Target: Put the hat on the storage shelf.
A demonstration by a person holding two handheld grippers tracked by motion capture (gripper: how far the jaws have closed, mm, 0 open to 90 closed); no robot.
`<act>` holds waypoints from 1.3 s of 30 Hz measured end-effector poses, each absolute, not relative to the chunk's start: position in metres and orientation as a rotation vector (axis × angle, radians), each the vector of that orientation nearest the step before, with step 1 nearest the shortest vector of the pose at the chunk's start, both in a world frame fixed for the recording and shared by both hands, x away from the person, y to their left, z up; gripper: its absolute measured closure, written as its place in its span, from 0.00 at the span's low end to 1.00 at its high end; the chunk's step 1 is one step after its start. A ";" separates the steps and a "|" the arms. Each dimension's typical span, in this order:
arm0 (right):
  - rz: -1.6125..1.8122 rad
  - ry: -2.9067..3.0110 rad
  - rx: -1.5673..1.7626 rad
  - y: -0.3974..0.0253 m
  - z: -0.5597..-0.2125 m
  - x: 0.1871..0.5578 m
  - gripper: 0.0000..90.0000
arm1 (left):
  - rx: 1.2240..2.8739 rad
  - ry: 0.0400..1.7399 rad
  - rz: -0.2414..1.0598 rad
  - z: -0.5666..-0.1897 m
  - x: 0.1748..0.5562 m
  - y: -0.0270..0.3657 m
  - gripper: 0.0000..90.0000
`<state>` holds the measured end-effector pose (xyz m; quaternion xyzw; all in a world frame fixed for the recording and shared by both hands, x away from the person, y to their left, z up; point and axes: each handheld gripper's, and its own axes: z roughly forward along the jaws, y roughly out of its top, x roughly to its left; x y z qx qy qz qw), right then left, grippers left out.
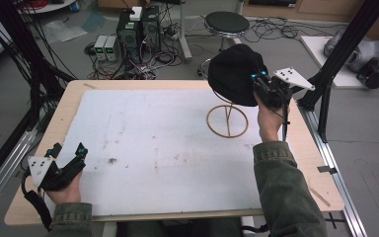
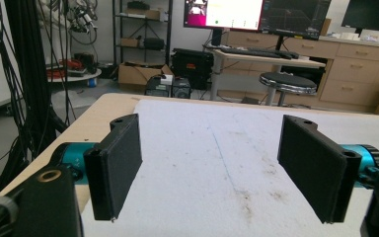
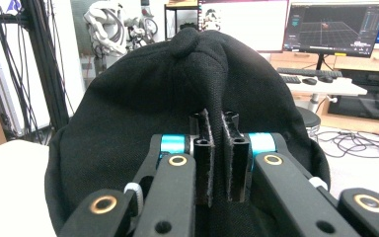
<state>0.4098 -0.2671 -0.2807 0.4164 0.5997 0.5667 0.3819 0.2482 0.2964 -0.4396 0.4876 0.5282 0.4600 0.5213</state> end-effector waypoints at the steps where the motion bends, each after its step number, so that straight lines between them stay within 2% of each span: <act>1: 1.450 1.531 1.064 -0.268 -0.281 0.410 0.95 | 1.167 1.266 1.104 -0.440 0.248 0.296 0.28; 9: 1.473 1.541 1.058 -0.266 -0.281 0.410 0.90 | 1.163 1.264 1.112 -0.439 0.248 0.295 0.28; 15: 1.486 1.535 1.052 -0.265 -0.281 0.408 0.80 | 1.164 1.266 1.112 -0.439 0.248 0.296 0.28; 19: 1.497 1.524 1.049 -0.265 -0.280 0.406 0.78 | 1.163 1.265 1.108 -0.439 0.248 0.295 0.28; 20: 1.501 1.523 1.046 -0.265 -0.280 0.405 0.76 | 1.163 1.264 1.106 -0.439 0.248 0.295 0.28; 21: 1.493 1.514 1.056 -0.264 -0.280 0.405 0.67 | 1.162 1.265 1.106 -0.439 0.248 0.295 0.28; 22: 1.493 1.514 1.056 -0.264 -0.280 0.405 0.67 | 1.162 1.265 1.107 -0.439 0.248 0.295 0.28; 23: 1.497 1.504 1.069 -0.264 -0.280 0.404 0.59 | 1.164 1.264 1.108 -0.439 0.247 0.295 0.28; 24: 1.497 1.504 1.069 -0.264 -0.280 0.404 0.59 | 1.162 1.263 1.109 -0.439 0.247 0.295 0.28; 26: 1.488 1.474 1.095 -0.264 -0.280 0.402 0.43 | 1.164 1.263 1.104 -0.439 0.247 0.295 0.28; 27: 1.488 1.474 1.095 -0.264 -0.280 0.402 0.43 | 1.164 1.263 1.102 -0.439 0.247 0.295 0.28; 28: 1.478 1.454 1.101 -0.263 -0.281 0.400 0.34 | 1.162 1.263 1.095 -0.439 0.248 0.295 0.29; 29: 1.467 1.454 1.104 -0.263 -0.282 0.399 0.32 | 1.163 1.262 1.093 -0.439 0.248 0.295 0.29; 32: 1.439 1.449 1.126 -0.262 -0.283 0.397 0.24 | 1.166 1.261 1.089 -0.439 0.248 0.294 0.28; 39: 1.464 1.418 1.110 -0.265 -0.284 0.384 0.21 | 1.164 1.270 1.082 -0.439 0.249 0.294 0.27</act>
